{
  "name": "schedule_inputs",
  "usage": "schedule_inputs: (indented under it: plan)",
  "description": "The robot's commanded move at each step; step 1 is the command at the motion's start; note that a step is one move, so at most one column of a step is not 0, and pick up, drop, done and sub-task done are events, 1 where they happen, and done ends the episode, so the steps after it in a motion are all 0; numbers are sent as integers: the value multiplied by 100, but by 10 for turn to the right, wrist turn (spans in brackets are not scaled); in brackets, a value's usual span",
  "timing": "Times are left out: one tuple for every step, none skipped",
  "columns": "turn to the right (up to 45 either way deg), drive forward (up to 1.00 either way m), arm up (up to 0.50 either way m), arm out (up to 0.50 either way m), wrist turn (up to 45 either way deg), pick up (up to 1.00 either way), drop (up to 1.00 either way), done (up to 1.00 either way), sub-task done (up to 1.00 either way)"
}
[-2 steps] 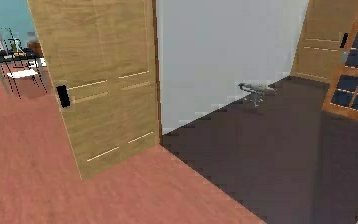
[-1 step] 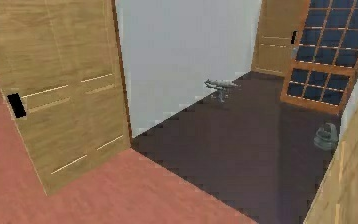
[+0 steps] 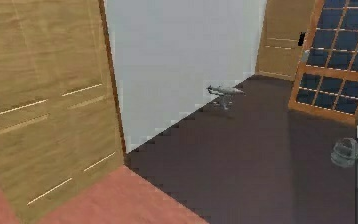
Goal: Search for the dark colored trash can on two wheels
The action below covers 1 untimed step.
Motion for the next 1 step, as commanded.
schedule_inputs:
  plan:
    - [240,0,0,0,0,0,0,0,0]
